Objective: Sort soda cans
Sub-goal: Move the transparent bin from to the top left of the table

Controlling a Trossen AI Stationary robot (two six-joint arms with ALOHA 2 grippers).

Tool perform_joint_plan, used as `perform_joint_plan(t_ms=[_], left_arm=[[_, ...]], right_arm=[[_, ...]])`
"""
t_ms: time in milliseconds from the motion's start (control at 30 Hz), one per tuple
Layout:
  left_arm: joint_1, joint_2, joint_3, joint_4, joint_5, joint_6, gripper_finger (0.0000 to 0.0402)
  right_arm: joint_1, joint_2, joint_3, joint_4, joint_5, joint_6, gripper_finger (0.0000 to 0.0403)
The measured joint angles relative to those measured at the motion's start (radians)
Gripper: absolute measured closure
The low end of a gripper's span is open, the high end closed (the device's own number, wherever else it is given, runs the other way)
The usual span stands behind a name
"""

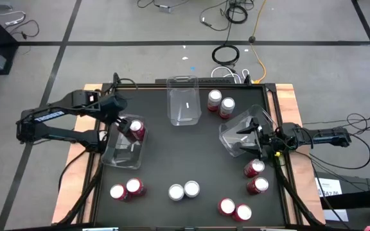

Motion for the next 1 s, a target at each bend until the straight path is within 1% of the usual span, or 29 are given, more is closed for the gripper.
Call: perform_joint_plan(t_ms=[133,267,467,533,633,767,1000], left_arm=[[-0.027,-0.004,0.024,-0.034,0.08,0.031,0.0022],[-0.101,-0.003,0.029,-0.093,0.112,0.046,0.0022],[-0.256,0.003,0.029,-0.105,0.112,-0.102,0.0022],[-0.315,0.015,0.029,-0.086,0.111,-0.153,0.0022],[-0.402,0.039,0.029,-0.049,0.094,-0.188,0.0022],[-0.491,0.078,0.029,-0.023,0.071,-0.176,0.0022],[-0.568,0.117,0.029,-0.019,0.036,-0.026,0.0022]], right_arm=[[0.0,0.0,0.0,0.0,0.0,0.0,0.0069],[0.0,0.0,0.0,0.0,0.0,0.0,0.0069],[0.0,0.0,0.0,0.0,0.0,0.0,0.0069],[0.0,0.0,0.0,0.0,0.0,0.0,0.0069],[0.0,0.0,0.0,0.0,0.0,0.0,0.0069],[0.0,0.0,0.0,0.0,0.0,0.0,0.0069],[0.0,0.0,0.0,0.0,0.0,0.0,0.0069]])
